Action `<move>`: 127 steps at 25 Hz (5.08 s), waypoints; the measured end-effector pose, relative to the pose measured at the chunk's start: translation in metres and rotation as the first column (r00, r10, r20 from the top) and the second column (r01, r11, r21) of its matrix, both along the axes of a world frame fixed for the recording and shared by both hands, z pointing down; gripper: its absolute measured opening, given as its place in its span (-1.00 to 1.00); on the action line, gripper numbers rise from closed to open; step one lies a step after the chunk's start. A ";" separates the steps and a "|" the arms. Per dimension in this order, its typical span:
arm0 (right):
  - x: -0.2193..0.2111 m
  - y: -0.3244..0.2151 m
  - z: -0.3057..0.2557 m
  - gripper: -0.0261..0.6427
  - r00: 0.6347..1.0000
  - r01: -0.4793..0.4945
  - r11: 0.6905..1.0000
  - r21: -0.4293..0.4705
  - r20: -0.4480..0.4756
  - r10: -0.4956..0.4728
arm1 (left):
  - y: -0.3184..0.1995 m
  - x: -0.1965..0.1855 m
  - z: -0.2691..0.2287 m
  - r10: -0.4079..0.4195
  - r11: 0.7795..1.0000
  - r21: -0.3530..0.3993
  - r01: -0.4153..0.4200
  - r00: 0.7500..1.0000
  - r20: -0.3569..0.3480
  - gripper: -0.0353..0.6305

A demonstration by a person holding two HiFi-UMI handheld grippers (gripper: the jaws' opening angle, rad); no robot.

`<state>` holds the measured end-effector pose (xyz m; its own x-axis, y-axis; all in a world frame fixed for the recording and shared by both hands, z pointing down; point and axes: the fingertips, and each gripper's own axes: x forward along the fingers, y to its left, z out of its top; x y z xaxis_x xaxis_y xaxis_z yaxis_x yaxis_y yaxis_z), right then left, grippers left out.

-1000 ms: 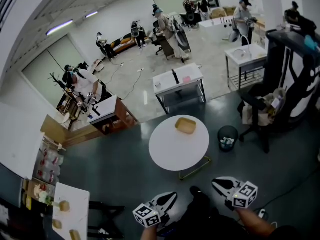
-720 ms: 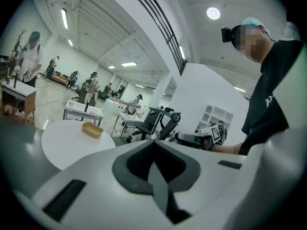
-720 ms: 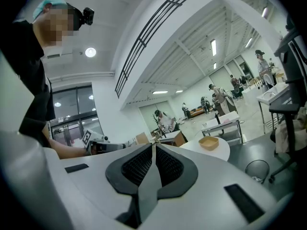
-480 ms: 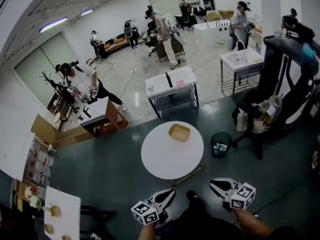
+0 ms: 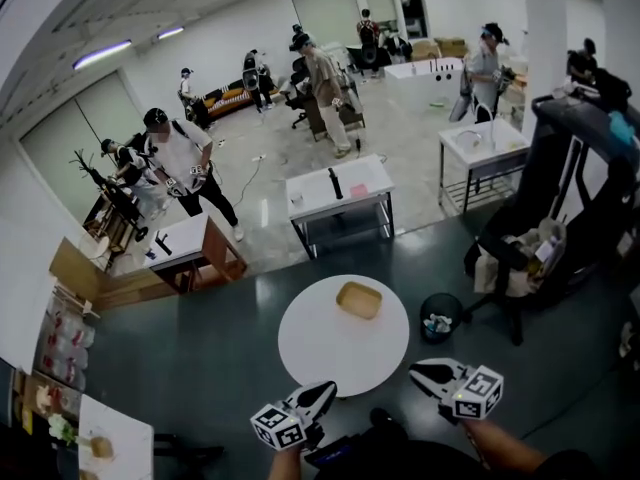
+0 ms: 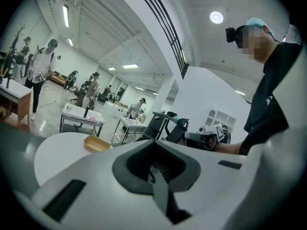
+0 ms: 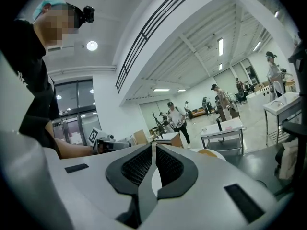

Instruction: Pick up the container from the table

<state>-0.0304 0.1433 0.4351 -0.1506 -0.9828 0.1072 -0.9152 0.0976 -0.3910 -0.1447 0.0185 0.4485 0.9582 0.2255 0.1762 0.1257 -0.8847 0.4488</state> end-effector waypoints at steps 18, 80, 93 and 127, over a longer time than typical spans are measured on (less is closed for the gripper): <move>0.067 -0.126 0.011 -0.78 1.000 0.018 0.997 -0.075 0.010 -0.018 | -0.139 0.082 0.003 -0.009 0.999 -0.053 0.009 1.000 -0.001 -0.88; 0.232 -0.330 0.294 -0.49 0.789 0.574 0.561 -0.597 0.219 -0.575 | -0.195 0.207 0.281 -0.529 0.451 -0.414 0.791 0.610 0.590 -0.56; 0.220 -0.313 0.314 -0.50 0.790 0.570 0.523 -0.634 0.248 -0.560 | -0.179 0.231 0.292 -0.500 0.459 -0.453 0.764 0.644 0.580 -0.56; 0.184 -0.324 0.250 -0.72 0.800 0.577 0.596 -0.559 0.239 -0.551 | -0.179 0.196 0.231 -0.528 0.505 -0.468 0.725 0.688 0.498 -0.76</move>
